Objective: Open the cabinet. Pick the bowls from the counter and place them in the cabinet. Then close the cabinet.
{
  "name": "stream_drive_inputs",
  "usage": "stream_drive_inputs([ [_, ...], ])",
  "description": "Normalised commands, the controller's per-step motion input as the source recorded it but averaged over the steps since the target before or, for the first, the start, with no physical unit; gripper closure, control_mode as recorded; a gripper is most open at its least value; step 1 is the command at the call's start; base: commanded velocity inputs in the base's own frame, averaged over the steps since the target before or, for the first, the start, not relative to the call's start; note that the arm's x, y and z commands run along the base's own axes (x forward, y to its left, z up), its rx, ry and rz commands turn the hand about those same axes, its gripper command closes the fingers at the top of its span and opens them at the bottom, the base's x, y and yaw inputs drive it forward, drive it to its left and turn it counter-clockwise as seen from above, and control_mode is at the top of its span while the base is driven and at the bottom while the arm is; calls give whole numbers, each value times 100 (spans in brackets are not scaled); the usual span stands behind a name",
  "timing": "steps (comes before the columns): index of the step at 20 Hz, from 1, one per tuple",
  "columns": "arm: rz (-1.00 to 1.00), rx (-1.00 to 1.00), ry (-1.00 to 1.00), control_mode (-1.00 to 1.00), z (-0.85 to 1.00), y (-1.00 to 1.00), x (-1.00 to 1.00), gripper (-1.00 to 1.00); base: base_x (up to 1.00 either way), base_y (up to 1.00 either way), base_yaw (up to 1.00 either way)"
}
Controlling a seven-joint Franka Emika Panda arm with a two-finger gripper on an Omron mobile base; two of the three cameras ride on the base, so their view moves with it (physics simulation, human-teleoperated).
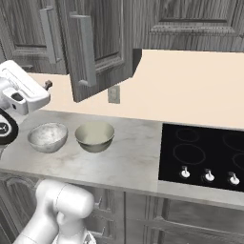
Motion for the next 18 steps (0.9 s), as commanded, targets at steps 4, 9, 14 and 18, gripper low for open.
stream_drive_inputs([
  [4,0,0,-1,-100,-11,0,47,-100,0,0,0],
  [9,0,0,0,-100,-11,0,46,-100,0,0,0],
  [14,0,3,0,-100,-13,0,48,-100,0,0,0],
  [18,-1,6,0,-100,-15,0,52,-100,0,0,0],
])
